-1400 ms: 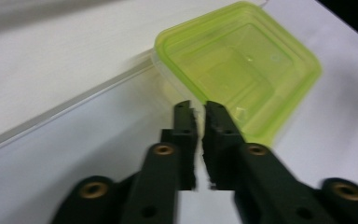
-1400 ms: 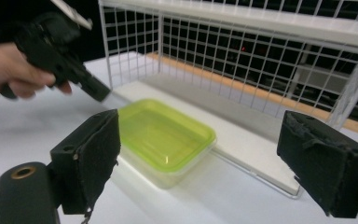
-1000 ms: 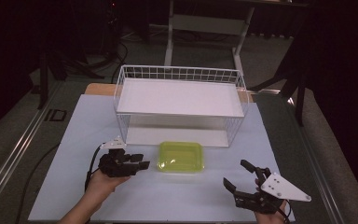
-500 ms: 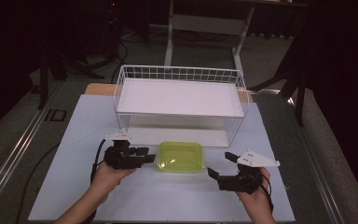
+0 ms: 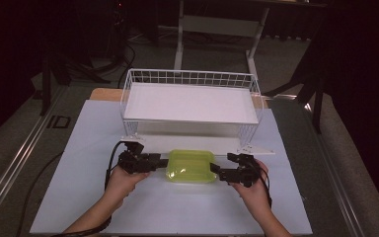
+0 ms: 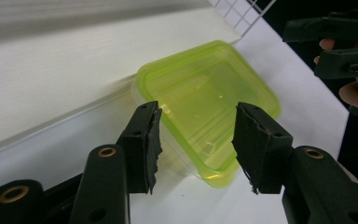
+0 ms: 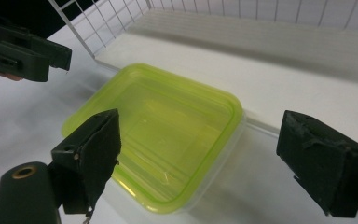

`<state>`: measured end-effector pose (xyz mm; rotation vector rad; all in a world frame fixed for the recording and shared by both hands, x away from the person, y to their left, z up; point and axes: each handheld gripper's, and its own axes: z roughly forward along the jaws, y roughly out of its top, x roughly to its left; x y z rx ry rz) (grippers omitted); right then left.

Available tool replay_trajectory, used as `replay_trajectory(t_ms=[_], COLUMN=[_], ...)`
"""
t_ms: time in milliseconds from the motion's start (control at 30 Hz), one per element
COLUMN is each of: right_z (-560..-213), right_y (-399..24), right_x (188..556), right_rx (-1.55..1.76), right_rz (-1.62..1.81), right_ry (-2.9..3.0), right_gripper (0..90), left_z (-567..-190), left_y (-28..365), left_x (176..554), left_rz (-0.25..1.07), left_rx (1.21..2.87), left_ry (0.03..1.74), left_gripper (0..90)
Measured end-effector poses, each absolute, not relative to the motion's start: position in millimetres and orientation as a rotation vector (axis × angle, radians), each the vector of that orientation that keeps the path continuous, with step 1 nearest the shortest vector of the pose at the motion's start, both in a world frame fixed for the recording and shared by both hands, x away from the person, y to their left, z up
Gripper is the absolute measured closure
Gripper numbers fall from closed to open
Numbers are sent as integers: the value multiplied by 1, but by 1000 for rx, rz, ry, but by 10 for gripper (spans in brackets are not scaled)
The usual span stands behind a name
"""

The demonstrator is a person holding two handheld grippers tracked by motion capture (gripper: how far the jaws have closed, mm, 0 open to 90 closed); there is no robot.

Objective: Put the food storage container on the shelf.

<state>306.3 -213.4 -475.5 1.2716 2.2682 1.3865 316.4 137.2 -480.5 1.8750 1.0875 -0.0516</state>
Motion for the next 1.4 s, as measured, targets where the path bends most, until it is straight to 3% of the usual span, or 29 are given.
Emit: replay_trajectory(t_ms=[233, 433, 533, 833, 900, 1400], right_z=[-491, -497, -502, -508, -508, -498], right_y=[-206, -205, -205, -205, -207, -203], right_x=[325, 330, 332, 336, 335, 321], right_rx=[1442, 1608, 1714, 1819, 1819, 1728], right_rz=[1361, 1355, 1323, 1256, 1261, 1187], right_ry=[2334, 2349, 2374, 2389, 2377, 2396], right_gripper=[227, 352, 460, 683, 714, 743], left_z=[-495, -504, -511, -516, -516, -513], left_y=[134, 132, 127, 118, 117, 111], left_x=[324, 330, 336, 337, 336, 322], left_rz=[-111, -162, -256, -266, -246, -196], left_rx=[1861, 1821, 1839, 1868, 1883, 1889], left_ry=[1167, 1215, 1249, 1287, 1271, 1260], left_gripper=[467, 467, 469, 672, 677, 737])
